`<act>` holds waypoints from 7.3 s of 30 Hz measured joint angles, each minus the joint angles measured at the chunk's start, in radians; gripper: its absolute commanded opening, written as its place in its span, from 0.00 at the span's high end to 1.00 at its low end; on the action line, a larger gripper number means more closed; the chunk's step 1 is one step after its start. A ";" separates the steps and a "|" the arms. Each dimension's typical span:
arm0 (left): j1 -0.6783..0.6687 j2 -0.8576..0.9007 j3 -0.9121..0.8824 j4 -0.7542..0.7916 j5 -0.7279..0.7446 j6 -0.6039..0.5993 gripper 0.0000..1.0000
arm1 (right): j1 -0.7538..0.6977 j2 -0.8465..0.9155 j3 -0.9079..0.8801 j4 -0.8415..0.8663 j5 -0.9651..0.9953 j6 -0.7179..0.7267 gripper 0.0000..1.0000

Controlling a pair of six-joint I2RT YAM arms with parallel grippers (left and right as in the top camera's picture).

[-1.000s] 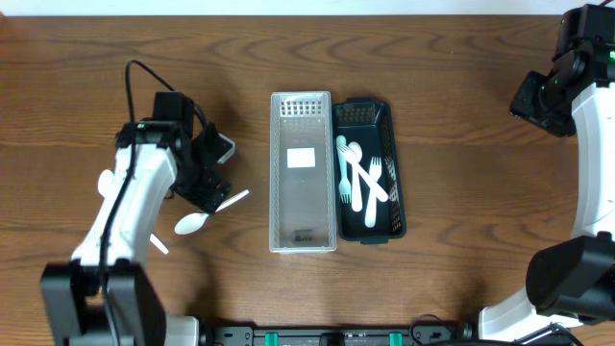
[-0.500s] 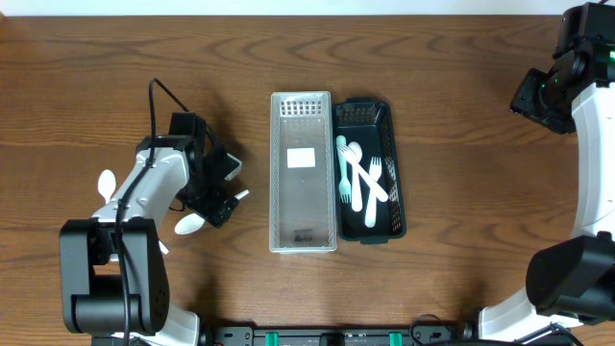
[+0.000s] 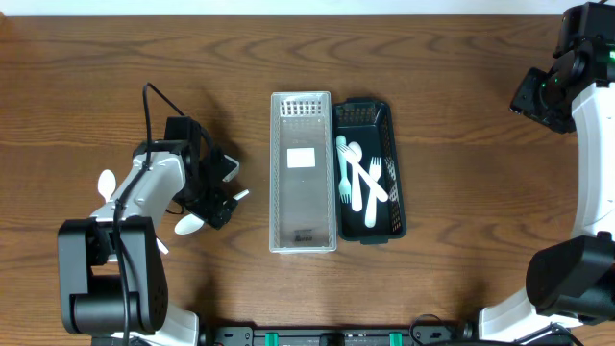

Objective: Pack container
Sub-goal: 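Move the left gripper down onto a white spoon and grasp it, then carry the spoon with the left gripper into the white tray, release, then return the left gripper left and grasp a second white spoon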

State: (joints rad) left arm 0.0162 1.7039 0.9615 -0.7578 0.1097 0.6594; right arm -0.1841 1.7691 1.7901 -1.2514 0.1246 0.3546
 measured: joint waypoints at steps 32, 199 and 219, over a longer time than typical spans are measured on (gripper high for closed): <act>0.002 0.008 -0.047 0.041 0.014 0.003 0.38 | 0.000 0.000 0.000 -0.007 0.000 -0.008 0.50; 0.074 0.018 0.466 -0.098 -0.130 -1.019 0.02 | 0.000 0.000 0.000 -0.019 0.000 -0.028 0.50; 0.126 0.369 0.460 -0.099 -0.063 -1.082 0.02 | 0.000 0.000 0.000 -0.021 0.000 -0.030 0.50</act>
State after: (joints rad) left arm 0.1421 2.0731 1.4216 -0.8566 0.0463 -0.4225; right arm -0.1841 1.7691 1.7901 -1.2724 0.1246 0.3248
